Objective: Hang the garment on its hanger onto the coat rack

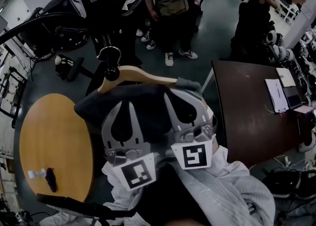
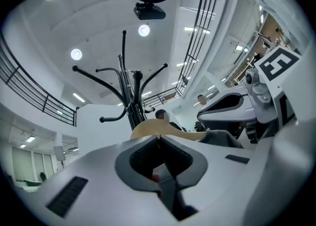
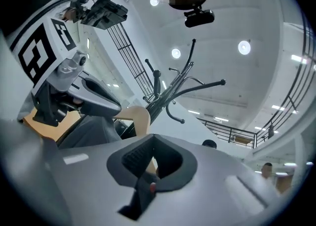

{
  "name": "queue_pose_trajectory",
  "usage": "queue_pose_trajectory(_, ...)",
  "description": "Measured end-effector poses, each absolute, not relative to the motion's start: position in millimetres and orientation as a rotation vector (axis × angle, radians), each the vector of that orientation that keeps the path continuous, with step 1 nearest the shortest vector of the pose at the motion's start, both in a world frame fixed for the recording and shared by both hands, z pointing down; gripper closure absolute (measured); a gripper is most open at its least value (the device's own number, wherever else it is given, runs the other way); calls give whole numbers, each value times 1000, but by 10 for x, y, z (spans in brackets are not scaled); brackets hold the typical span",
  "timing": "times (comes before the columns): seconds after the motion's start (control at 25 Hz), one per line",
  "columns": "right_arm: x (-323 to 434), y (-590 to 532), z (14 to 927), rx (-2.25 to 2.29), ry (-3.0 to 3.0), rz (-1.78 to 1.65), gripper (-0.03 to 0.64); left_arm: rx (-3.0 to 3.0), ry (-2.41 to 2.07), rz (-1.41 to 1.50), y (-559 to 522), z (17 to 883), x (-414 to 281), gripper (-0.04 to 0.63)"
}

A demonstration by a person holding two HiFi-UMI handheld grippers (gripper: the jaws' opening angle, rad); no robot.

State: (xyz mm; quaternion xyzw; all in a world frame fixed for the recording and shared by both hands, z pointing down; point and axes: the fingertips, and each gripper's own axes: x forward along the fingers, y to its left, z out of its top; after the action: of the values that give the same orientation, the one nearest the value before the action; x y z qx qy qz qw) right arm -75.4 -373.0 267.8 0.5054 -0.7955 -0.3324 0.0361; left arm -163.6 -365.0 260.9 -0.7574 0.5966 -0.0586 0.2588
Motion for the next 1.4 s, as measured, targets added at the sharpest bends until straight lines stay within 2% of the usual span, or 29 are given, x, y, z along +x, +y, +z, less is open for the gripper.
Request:
queue_pose_trajectory(0.12,-726,-3699,2762,1537,-2484,-943,615,-2092,1598,-163,-3646,2685,-1501,589)
queue_pose_trajectory(0.48,-618,-3735,2943,1489,-2545,-788,616,-2150,1541,-262,-3723,2864,-1244,589)
queue_pose_trajectory(1.4,-714,-4050,2972,1452,-2535,-797,615,-2152,1536,-261,-4003,2845,-1301,590)
